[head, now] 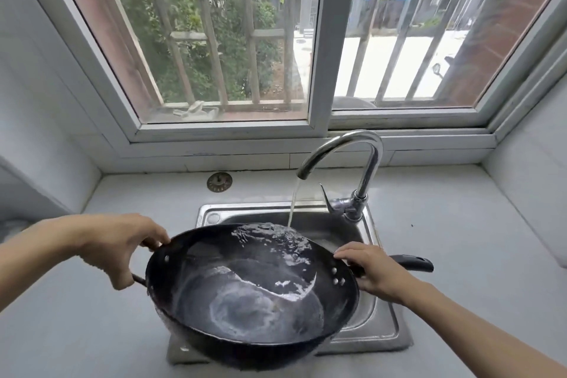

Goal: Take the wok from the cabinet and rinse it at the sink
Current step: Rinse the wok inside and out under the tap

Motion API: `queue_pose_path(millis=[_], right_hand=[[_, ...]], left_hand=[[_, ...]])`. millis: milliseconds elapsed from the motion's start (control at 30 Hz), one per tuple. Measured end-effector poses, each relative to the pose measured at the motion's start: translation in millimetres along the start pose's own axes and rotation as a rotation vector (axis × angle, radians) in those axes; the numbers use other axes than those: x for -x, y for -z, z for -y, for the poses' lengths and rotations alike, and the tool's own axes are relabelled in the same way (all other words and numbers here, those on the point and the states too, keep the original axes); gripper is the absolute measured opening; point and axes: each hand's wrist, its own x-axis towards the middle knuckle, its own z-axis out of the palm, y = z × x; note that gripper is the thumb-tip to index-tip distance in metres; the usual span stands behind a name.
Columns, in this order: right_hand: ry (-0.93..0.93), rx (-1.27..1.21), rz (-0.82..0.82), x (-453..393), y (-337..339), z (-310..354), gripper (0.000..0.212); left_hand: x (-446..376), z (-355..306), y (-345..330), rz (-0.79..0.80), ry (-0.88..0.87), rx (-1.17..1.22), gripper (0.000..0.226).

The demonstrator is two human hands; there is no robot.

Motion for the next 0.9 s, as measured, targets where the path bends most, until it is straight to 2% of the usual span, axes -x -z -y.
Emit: queue_pose_path(millis=[133, 400, 533, 633, 733, 800, 900], right_hand=[[-0.031, 0.038, 0.075, 2.2, 23.9, 0.9, 0.039], [-0.061, 0.219, 0.135, 15.5, 59.2, 0.5, 0.031], [-0.096, 0.209, 0.156, 19.0, 66.6, 3.6, 0.026], [-0.093, 0.185, 0.155, 20.5, 71.4, 5.7, 0.023], [-0.073, 0.162, 0.131, 22.7, 75.8, 6.0, 0.023], [-0.06, 0.15, 0.108, 25.4, 77.8, 5.8, 0.024], [-0.048, 0.157, 0.055, 27.1, 81.1, 5.4, 0.025]], left_hand=[[-4.6, -3.7, -6.8, 0.067, 0.01, 0.111, 0.067], [-19.0, -20.2, -25.0, 0.135, -0.116, 0.321, 0.061], [-27.5, -16.7, -32.5, 0.17, -0.165, 0.387, 0.059], [-33.6, -7.8, -39.8, 0.148, -0.191, 0.527, 0.046], [-38.4, 4.1, -49.5, 0.038, -0.24, 0.733, 0.027], [-43.4, 13.6, -55.6, -0.088, -0.278, 0.848, 0.033], [-47.4, 22.7, -63.7, -0.461, -0.315, 0.822, 0.046]])
